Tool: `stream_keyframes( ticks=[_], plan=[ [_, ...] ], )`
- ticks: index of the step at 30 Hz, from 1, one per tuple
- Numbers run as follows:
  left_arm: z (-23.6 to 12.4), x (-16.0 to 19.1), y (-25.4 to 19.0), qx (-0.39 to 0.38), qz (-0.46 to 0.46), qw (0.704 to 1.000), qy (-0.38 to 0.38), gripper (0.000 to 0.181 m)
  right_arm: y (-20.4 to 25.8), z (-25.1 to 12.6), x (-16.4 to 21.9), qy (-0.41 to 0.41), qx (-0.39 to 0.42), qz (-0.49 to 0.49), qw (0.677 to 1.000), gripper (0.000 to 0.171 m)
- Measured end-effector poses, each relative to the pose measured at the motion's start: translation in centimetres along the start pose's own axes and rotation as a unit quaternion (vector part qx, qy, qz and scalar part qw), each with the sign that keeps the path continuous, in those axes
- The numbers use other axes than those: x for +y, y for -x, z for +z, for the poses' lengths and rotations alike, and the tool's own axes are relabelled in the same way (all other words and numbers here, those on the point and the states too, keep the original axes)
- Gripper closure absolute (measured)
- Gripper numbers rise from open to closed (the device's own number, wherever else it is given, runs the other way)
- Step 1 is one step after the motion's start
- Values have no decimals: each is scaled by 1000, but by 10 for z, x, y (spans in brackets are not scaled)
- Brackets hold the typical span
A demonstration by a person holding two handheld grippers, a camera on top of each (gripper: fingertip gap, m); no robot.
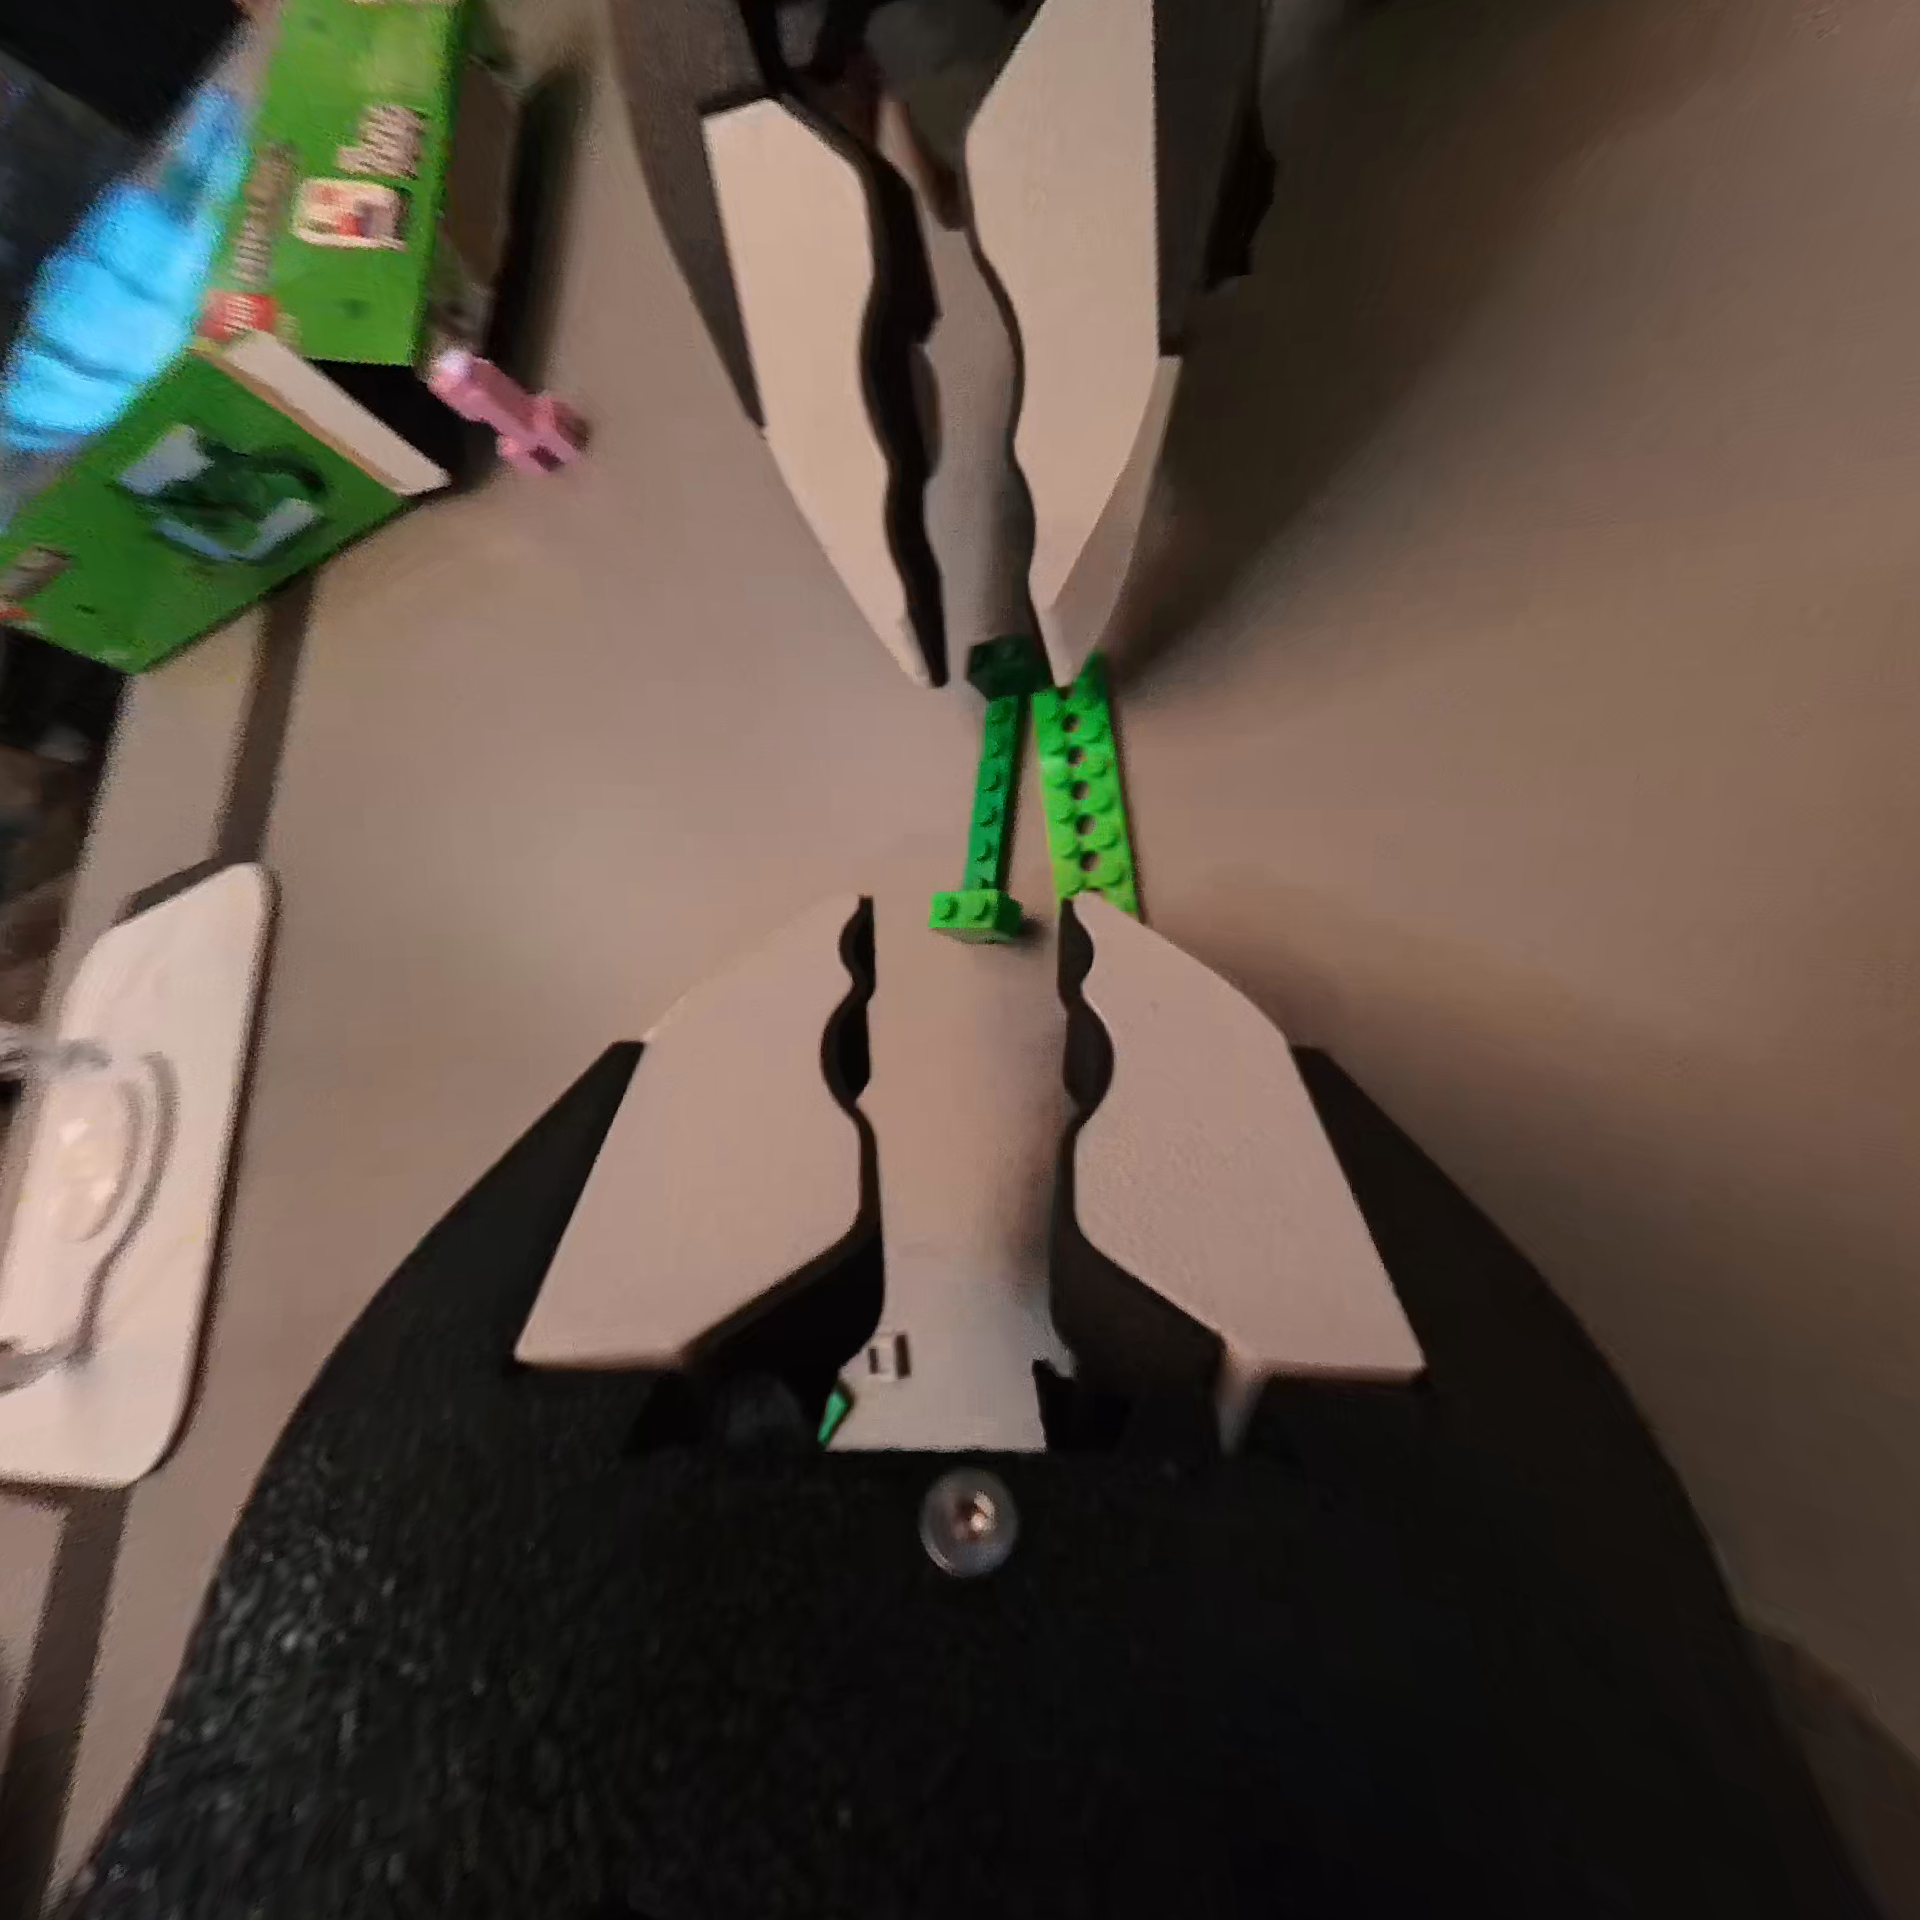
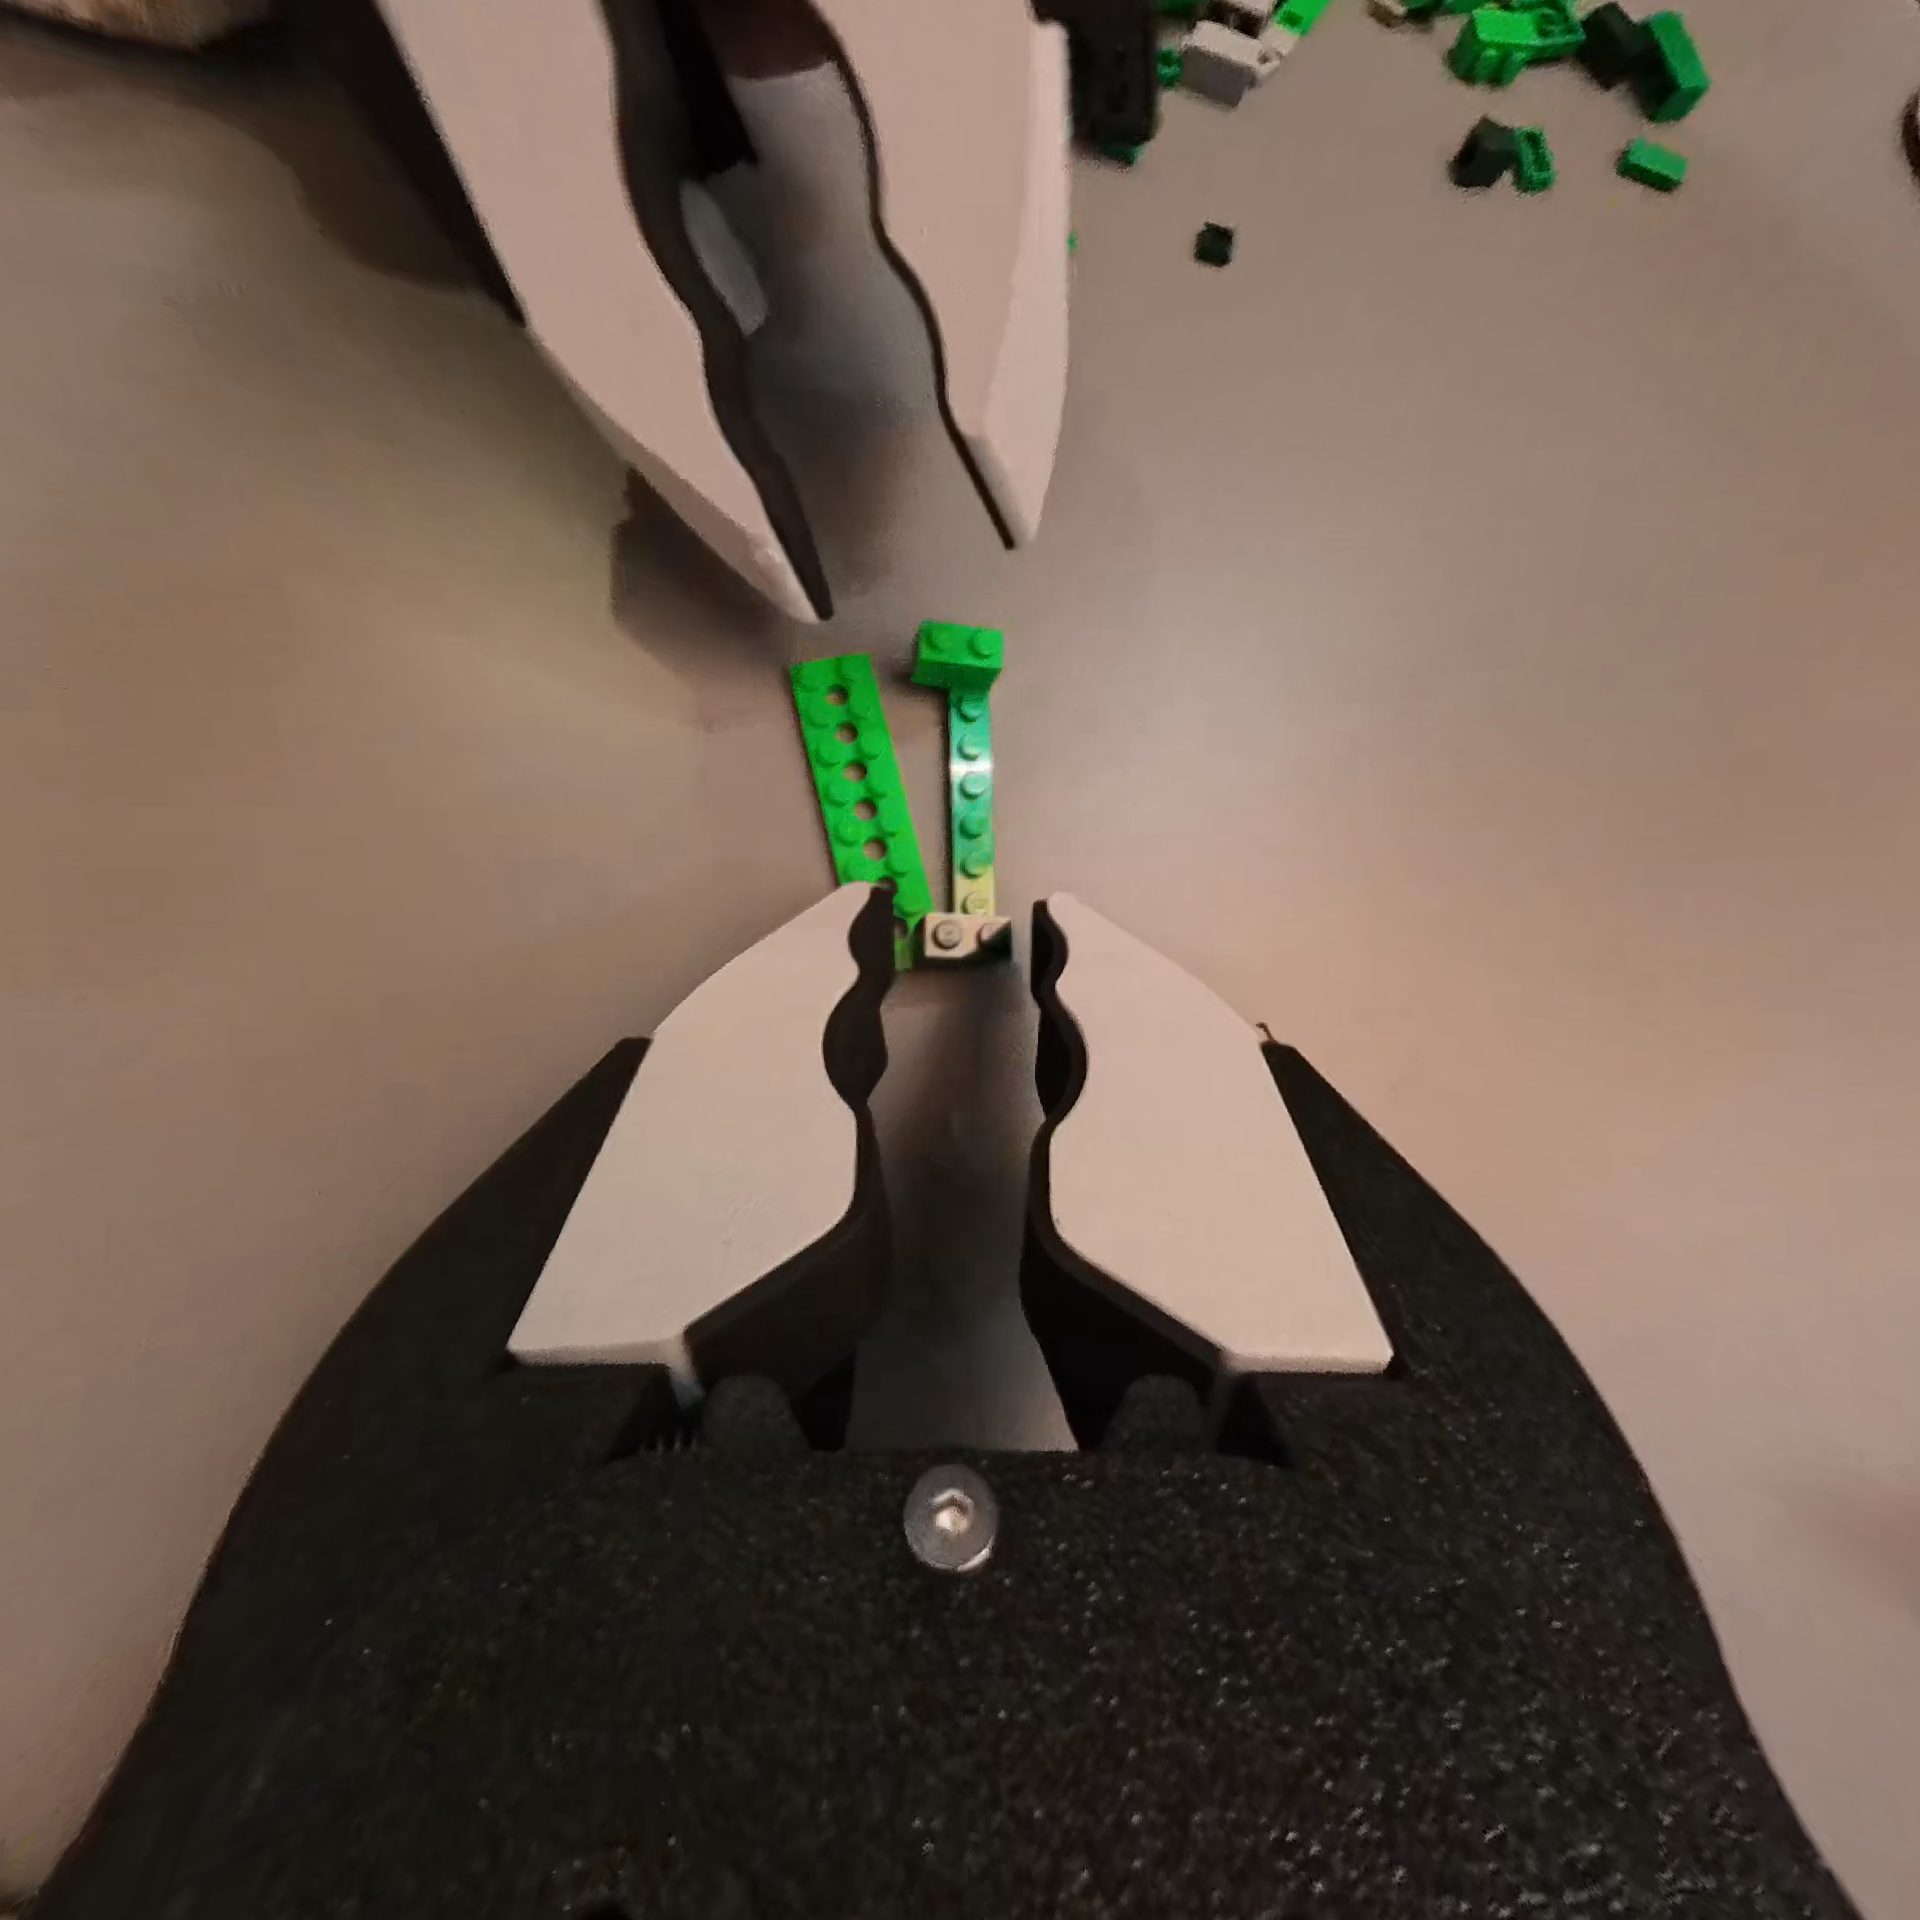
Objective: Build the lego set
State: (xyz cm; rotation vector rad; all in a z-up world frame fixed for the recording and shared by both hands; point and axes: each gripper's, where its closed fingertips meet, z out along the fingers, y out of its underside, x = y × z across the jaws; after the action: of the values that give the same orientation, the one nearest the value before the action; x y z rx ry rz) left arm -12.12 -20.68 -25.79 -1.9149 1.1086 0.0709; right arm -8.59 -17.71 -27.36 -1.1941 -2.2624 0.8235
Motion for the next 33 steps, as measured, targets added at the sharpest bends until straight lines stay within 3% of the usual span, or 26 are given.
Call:
stream_keyframes(
  ticks=[5,13,18,28,33],
  plan=[
    [-8,5,2,-67,8,998,-16,150,0,2,-18,18,9,-7,1000,148],
    [-8,11,-8,-19,-43,999,-28,149,-1,25,-12,134,-37,-12,990,152],
    [-7,9,-10,-8,-50,998,-27,146,-1,28,-12,144,-44,-31,988,163],
    [-5,5,-13,2,-56,998,-29,140,9,15,-22,109,-71,-83,988,164],
    [0,2,-17,9,-51,999,-18,136,14,21,-16,137,-70,-111,982,163]
  ],
)
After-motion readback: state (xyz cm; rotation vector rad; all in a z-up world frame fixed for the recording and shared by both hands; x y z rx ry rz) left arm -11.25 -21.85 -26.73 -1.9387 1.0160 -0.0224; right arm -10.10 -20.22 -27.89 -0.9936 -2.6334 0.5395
